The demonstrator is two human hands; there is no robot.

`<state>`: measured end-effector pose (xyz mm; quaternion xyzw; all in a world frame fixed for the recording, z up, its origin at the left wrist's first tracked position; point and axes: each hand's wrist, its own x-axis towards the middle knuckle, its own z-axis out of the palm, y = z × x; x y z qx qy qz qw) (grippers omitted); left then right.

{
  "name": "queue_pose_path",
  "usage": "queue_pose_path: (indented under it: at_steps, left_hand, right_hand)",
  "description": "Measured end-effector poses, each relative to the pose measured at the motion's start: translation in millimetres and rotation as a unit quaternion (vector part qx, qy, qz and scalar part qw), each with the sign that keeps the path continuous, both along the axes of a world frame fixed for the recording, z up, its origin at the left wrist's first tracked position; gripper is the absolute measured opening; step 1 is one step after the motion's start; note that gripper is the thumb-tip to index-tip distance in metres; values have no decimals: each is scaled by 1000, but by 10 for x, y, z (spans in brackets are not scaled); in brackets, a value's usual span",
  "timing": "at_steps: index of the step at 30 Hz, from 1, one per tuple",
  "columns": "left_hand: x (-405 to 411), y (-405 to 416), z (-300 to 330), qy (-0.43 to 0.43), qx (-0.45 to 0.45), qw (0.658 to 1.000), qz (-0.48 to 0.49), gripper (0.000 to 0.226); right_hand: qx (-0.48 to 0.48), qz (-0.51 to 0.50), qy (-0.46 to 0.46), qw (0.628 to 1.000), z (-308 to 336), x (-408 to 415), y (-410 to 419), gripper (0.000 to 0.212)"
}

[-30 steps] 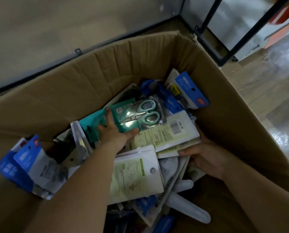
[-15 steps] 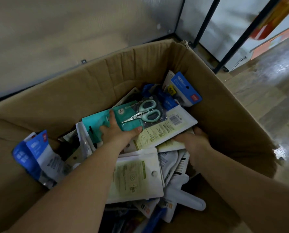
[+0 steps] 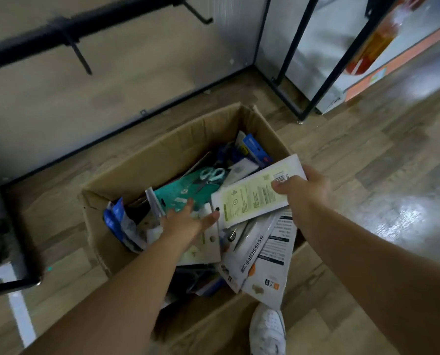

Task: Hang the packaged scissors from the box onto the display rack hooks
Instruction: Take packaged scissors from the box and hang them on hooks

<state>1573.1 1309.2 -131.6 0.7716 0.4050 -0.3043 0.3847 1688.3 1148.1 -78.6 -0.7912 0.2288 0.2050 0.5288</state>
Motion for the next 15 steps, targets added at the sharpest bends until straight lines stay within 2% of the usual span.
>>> queue_pose_path:
  at_steps: [3,7,10,12,15]
  left_hand:
    - [-1,-113,484,-48,-87,992,82,94]
    - [103,-243,1370,-94,-134,970,183,72]
    - [220,-265,2169,-38,-170,958,228,61]
    - [210,-230,2753,12,-195,948,253,66]
    - [208,-129,3520,10,-226,940,255,84]
  right_hand:
    - [14,46,-7,999,504,45,103,33]
    - [46,103,-27,993,1332,104,173,38]
    - [45,187,-66,979,2019,144,175,42]
    - [51,239,-94,965,2544,143,184,39]
    - [62,331,-189,922,3323,93,202,41]
